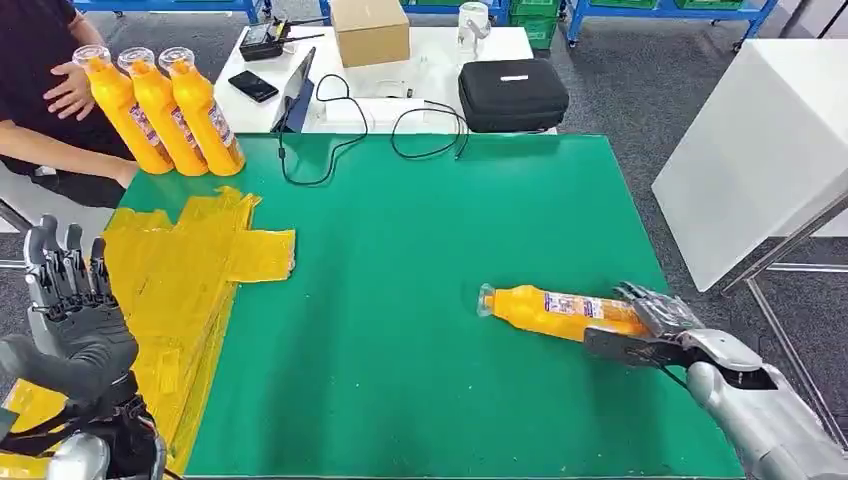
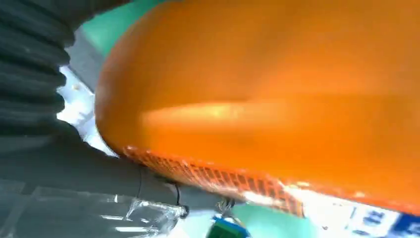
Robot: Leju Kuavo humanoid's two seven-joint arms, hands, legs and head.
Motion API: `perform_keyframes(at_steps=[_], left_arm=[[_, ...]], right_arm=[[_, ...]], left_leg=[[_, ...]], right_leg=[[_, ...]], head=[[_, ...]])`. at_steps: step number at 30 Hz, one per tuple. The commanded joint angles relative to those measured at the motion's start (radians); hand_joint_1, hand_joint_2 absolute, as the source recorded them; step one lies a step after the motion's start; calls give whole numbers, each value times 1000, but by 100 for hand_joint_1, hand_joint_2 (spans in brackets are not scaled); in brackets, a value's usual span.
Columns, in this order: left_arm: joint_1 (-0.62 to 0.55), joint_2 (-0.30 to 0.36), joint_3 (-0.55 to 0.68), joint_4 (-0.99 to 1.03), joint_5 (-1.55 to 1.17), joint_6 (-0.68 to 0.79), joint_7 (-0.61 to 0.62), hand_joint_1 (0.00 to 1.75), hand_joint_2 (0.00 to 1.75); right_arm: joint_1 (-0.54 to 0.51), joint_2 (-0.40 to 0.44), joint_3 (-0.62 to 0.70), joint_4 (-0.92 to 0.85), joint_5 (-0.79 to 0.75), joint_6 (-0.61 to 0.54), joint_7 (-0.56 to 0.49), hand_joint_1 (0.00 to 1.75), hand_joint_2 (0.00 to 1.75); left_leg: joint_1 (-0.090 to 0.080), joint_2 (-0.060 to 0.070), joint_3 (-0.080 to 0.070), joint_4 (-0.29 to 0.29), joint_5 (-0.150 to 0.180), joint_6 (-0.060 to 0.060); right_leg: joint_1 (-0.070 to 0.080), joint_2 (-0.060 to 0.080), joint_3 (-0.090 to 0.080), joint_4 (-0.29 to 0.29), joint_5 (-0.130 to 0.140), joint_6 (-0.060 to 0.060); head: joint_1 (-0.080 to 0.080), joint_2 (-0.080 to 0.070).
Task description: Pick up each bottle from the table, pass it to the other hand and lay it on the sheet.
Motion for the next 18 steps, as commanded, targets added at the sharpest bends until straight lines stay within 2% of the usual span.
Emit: perform_keyframes(at_steps=[1,2,4,18], left_arm=[[7,0,31,7,2,3,-6,0,0],[9,1,33,7,3,0,-8,0,0],[9,1,32,8,3,-1,-8,0,0],[14,-2,23,9,8,1,-11,0,0]], right_arm=[[69,-3,-19,-168,-88,65,-105,0,175],[97,-34,-23,-250,-114,94,-67,0,175],[111,-50,-23,-278,-124,105,-57,0,175],[144,-90,-21,-316,-150,102,-55,0,175]], left_leg=[[0,0,-1,-1,0,-2],[0,-1,-2,0,1,-2],[0,-2,-3,0,0,-2],[-1,-5,-9,0,1,-1]], right_leg=[[0,-2,0,-1,0,0],[0,-2,0,0,-1,0],[0,-2,-1,0,-1,0],[-1,-4,-6,0,-1,1]], head=[[1,0],[0,0],[1,0],[0,0]])
